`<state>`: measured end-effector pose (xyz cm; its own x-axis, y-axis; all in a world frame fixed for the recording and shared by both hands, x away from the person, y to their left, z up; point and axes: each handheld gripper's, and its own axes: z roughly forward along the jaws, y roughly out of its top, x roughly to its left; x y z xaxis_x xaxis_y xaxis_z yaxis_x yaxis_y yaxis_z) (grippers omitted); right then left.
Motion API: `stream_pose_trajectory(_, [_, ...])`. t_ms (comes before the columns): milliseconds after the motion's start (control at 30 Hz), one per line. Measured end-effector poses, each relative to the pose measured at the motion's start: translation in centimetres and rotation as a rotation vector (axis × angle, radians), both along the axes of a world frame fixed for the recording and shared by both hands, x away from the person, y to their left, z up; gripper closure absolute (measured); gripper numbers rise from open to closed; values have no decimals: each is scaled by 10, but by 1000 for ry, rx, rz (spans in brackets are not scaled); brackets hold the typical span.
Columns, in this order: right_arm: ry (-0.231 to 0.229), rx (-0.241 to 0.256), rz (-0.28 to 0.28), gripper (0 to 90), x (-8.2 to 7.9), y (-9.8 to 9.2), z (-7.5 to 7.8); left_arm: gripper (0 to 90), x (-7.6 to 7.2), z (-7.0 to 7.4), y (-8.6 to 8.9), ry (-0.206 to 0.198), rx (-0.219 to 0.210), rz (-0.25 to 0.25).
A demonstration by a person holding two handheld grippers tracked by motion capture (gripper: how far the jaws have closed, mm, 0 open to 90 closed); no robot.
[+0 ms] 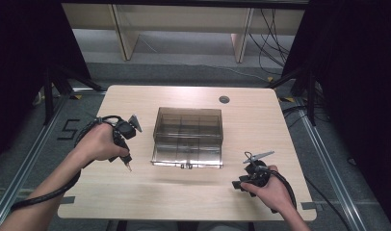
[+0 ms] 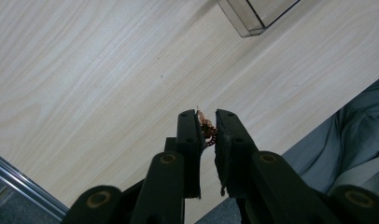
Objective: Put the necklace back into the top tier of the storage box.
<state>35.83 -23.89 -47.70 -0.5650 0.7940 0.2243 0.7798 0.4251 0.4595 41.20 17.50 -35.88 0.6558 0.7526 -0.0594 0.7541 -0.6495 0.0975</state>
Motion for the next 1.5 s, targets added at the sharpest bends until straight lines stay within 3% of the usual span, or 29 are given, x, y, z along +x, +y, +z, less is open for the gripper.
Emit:
stream_pose_trajectory(233, [2,2,1,580,0,0,0,797,1,4,-4,-1,4,0])
stream_pose_trajectory(267, [1,-3,-4,581,0,0,0,797,2,6,-3,-7,11,-18])
stream_pose_trajectory(333, [-10,-5,-2,580,1,1,-1,797,2,7,-5,-8,2,-2])
stream_pose_trajectory(367, [-10,-5,-2,580,1,1,-1,797,4,9,-5,-13,11,-22])
stream_pose_trajectory(433, [-8,-6,-4,580,1,1,-2,796,3,10,-7,-9,2,4])
stream_pose_trajectory(467, [0,-4,-4,581,0,0,-1,797,5,12,-6,-15,13,-19])
stream_pose_trajectory(533, [-1,1,1,580,0,1,-1,797,4,13,-8,-14,6,-4])
stream_pose_trajectory(700, [-1,0,1,580,0,1,-1,796,8,18,-12,-23,22,-39])
stream_pose_trajectory(833, [-1,-16,-15,580,0,0,-1,797,8,20,-16,-30,20,-37])
stream_pose_trajectory(1400, [0,-1,3,581,0,0,-1,796,12,29,-26,-42,32,-57])
stream_pose_trajectory(1500, [10,-18,-30,581,0,2,-1,797,12,31,-28,-42,33,-61])
